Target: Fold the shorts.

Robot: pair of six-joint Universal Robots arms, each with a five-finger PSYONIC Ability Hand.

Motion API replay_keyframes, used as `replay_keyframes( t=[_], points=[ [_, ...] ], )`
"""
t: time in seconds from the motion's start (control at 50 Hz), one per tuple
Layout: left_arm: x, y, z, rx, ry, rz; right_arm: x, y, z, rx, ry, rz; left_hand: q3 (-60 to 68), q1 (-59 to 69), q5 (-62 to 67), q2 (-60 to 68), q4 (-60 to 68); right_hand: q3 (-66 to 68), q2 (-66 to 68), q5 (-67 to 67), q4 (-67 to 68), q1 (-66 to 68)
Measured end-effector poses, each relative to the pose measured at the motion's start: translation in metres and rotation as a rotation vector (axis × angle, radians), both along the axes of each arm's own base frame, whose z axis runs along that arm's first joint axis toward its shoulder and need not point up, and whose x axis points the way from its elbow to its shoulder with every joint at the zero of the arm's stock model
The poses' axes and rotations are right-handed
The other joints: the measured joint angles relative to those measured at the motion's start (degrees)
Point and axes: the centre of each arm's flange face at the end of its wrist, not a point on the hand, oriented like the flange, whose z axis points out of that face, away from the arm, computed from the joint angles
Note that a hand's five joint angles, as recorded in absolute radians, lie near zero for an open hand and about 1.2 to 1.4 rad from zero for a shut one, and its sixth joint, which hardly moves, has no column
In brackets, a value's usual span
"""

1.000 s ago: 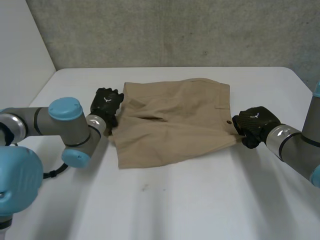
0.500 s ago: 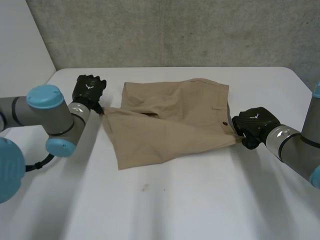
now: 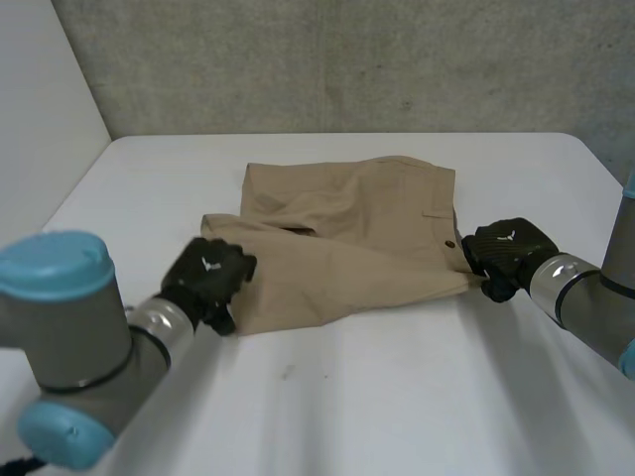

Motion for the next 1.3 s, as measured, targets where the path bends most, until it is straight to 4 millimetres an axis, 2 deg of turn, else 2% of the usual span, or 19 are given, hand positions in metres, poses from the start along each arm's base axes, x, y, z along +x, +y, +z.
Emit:
replay_keyframes(
  t=[0.08,0.28,0.42,0.8,1.1,1.14,1.3],
  points=[
    [0.0,0.007,-0.01,0.004,-0.012,0.009,0.001,0.002,-0.001,0.002,0.003,0.005,1.6,1.2,1.4,1.5,1.6,0.0,0.0,0.0,0.0,0.0],
    [-0.001,-0.008,-0.034,0.017,-0.03,0.053,0.001,0.005,-0.004,0.015,0.007,0.014,1.7,1.2,1.7,1.9,1.6,0.0,0.0,0.0,0.0,0.0],
    [-0.005,-0.015,-0.042,0.02,-0.03,0.051,0.001,0.007,-0.006,0.022,0.008,0.017,3.1,2.5,2.9,3.0,3.0,0.0,0.0,0.0,0.0,0.0],
    [-0.019,-0.021,-0.042,0.051,0.043,0.047,0.002,0.008,-0.007,0.025,0.01,0.019,3.6,2.9,3.1,3.6,3.5,0.0,0.0,0.0,0.0,0.0],
    [-0.023,-0.005,-0.036,0.108,0.03,0.027,0.002,0.008,-0.008,0.027,0.011,0.018,3.6,2.9,3.1,3.6,3.5,0.0,0.0,0.0,0.0,0.0],
    [-0.021,-0.001,-0.03,0.144,0.048,0.042,0.002,0.008,-0.008,0.028,0.011,0.019,3.5,2.7,3.1,3.4,3.3,0.0,0.0,0.0,0.0,0.0],
    [-0.022,-0.003,-0.033,0.161,0.059,0.053,0.002,0.008,-0.009,0.03,0.011,0.023,3.5,2.7,3.1,3.5,3.3,0.0,0.0,0.0,0.0,0.0]
  ],
)
